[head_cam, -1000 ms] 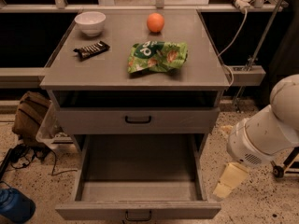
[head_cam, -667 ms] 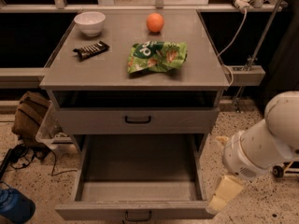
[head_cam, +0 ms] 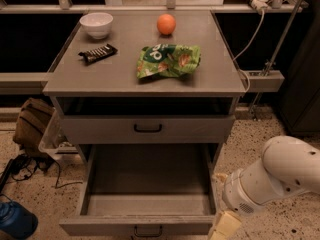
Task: Close middle drawer
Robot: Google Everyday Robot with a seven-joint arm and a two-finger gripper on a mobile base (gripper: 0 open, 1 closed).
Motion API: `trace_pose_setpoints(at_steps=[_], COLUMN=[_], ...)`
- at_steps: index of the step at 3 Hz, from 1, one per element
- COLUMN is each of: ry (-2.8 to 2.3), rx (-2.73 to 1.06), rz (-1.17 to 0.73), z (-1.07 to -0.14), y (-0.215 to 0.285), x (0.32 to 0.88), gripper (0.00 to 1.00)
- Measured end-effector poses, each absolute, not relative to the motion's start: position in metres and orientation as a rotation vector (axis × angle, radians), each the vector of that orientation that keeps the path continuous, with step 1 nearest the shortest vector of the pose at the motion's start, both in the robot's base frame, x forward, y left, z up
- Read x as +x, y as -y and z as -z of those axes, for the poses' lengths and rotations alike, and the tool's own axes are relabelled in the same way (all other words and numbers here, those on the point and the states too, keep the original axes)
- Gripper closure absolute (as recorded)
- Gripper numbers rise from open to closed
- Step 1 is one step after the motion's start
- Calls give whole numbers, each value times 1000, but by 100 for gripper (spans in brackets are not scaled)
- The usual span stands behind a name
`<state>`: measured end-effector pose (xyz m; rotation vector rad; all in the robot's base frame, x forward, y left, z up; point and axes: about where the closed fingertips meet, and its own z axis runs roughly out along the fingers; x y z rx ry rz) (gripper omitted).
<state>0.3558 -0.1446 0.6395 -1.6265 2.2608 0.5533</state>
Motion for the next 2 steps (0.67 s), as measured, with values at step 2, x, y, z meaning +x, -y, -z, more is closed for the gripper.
trace_pose_setpoints(at_steps=[2], ry=[-2311], rx=[-1673], rz=[-532], z=[-607], y=[137], x=[335], gripper=[0])
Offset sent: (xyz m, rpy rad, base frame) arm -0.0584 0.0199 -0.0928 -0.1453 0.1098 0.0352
